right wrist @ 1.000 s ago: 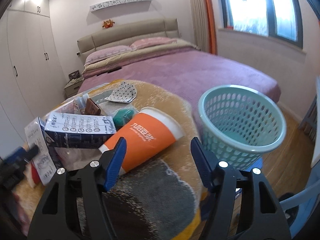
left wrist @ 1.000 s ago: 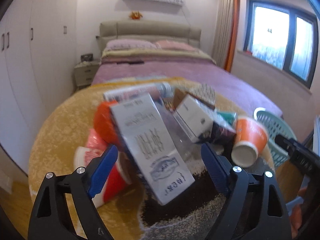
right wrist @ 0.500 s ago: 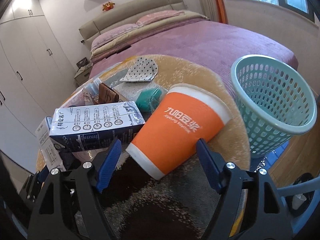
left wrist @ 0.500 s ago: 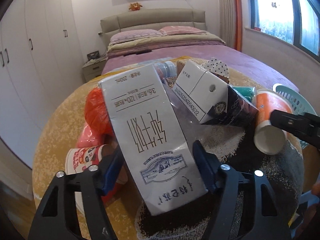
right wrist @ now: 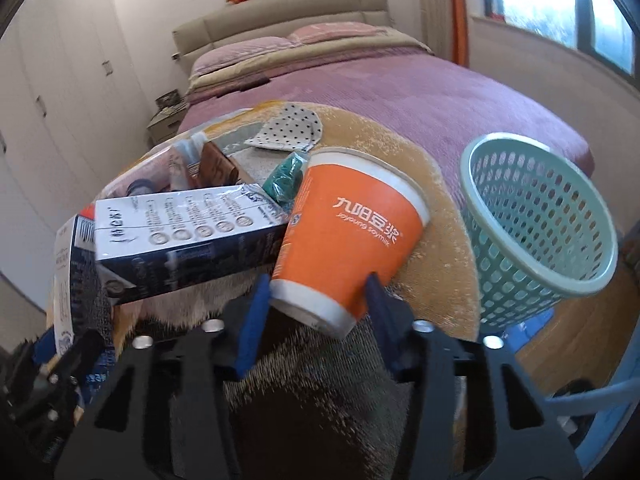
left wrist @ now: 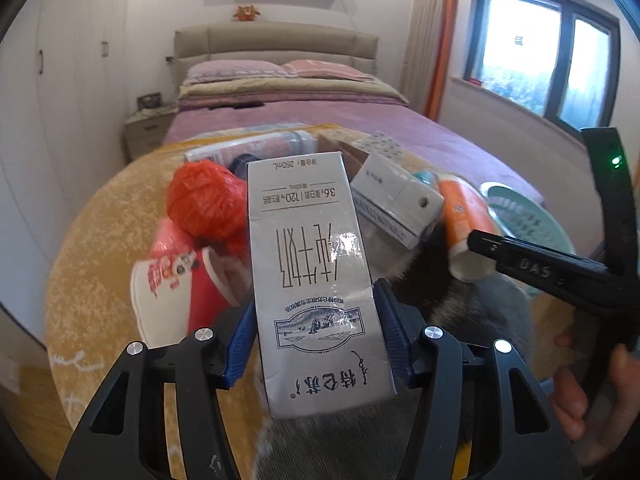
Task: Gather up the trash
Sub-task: 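Grasp the white milk carton with the left tool while the right tool grasps the orange paper cup, then lift the milk carton with the left tool while the right tool carries the orange cup to the basket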
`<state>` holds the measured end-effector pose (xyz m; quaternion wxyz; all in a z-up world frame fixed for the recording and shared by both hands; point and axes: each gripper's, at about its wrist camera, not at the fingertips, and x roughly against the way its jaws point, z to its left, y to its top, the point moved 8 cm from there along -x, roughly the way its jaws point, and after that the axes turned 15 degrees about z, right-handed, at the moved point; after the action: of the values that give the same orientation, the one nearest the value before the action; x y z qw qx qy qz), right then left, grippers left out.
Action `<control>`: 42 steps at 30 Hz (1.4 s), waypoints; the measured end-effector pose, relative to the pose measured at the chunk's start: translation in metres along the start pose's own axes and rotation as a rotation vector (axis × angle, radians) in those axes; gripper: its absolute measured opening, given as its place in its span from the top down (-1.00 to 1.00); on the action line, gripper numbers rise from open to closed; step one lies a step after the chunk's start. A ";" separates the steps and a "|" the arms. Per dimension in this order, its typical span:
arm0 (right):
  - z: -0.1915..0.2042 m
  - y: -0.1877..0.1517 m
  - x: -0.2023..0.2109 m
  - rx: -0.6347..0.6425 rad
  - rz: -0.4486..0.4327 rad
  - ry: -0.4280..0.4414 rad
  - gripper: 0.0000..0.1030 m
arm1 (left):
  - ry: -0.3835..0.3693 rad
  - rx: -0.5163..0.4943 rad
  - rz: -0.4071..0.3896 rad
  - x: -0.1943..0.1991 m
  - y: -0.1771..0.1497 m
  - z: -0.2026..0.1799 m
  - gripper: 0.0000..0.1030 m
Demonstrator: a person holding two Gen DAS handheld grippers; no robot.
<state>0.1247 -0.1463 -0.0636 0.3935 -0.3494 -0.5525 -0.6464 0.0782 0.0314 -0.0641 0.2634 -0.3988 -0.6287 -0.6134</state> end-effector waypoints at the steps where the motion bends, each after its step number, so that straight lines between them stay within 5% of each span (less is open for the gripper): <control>1: -0.001 -0.003 0.002 0.010 0.002 0.003 0.28 | -0.015 -0.008 0.014 0.002 -0.006 -0.002 -0.04; 12: -0.022 -0.007 0.011 -0.015 -0.004 0.020 0.26 | -0.066 -0.055 0.121 -0.016 -0.031 -0.016 0.01; 17: -0.024 -0.001 0.004 -0.044 0.003 0.042 -0.18 | -0.062 -0.053 0.117 -0.023 -0.024 -0.016 -0.28; 21: -0.020 0.007 -0.007 -0.068 0.028 0.075 -0.28 | -0.069 -0.038 0.150 -0.035 -0.022 -0.017 -0.36; 26: -0.015 0.015 -0.021 -0.089 0.057 0.073 -0.34 | -0.058 -0.042 0.162 -0.043 -0.018 -0.020 -0.04; 34: -0.021 0.018 -0.027 -0.122 0.063 0.171 -0.17 | -0.039 -0.022 0.050 -0.014 -0.004 -0.017 0.01; 42: -0.032 0.023 0.002 -0.104 -0.042 0.151 -0.15 | -0.075 -0.029 -0.053 0.014 0.019 -0.029 0.02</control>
<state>0.1437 -0.1801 -0.0561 0.4020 -0.3079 -0.4942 -0.7066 0.0817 0.0044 -0.0383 0.2174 -0.4083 -0.6395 -0.6140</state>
